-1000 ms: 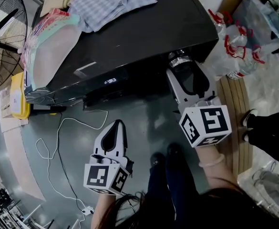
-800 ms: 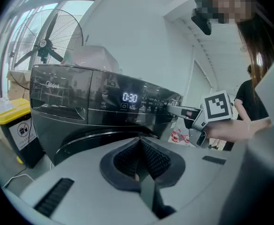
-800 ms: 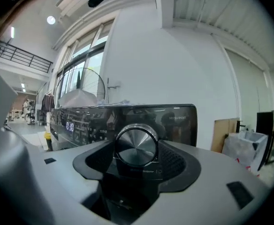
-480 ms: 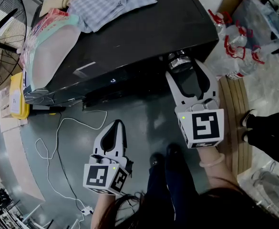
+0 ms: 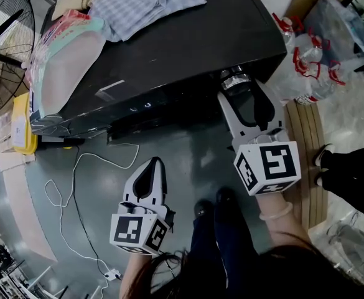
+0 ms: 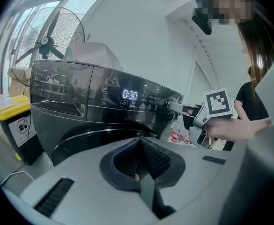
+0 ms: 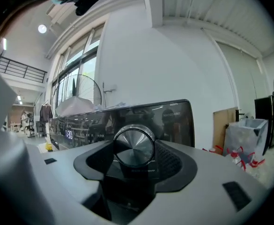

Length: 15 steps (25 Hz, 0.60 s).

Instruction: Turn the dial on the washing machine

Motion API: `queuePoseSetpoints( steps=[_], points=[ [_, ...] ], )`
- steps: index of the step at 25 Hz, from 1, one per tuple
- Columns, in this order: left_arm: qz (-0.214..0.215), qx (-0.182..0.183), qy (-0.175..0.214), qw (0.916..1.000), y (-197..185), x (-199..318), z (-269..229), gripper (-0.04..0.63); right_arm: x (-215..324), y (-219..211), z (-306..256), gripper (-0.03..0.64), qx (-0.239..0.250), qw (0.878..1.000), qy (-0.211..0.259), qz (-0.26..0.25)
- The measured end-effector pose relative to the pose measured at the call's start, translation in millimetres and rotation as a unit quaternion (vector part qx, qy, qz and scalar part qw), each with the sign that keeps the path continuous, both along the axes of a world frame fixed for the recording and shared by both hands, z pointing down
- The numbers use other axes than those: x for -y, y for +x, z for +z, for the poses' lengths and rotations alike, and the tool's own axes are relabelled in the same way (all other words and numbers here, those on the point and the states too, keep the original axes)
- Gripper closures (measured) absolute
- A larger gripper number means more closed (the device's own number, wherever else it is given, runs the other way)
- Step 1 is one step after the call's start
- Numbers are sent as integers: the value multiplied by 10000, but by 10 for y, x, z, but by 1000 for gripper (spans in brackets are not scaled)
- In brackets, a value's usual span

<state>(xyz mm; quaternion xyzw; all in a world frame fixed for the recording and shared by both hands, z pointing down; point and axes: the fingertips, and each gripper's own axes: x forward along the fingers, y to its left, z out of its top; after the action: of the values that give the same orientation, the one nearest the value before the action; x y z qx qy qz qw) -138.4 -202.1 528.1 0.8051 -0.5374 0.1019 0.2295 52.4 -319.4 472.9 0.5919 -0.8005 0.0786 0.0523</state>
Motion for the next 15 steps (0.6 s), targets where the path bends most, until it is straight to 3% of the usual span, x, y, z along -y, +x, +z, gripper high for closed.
queuePoseSetpoints(
  steps=[8, 15],
  points=[
    [-1, -9, -29, 10000, 4, -9, 26, 578, 4, 30, 13, 322, 1016, 9944, -253, 127],
    [-7, -17, -33, 10000, -6, -5, 31, 578, 7, 11, 29, 322, 718, 9971, -235, 45]
  ],
)
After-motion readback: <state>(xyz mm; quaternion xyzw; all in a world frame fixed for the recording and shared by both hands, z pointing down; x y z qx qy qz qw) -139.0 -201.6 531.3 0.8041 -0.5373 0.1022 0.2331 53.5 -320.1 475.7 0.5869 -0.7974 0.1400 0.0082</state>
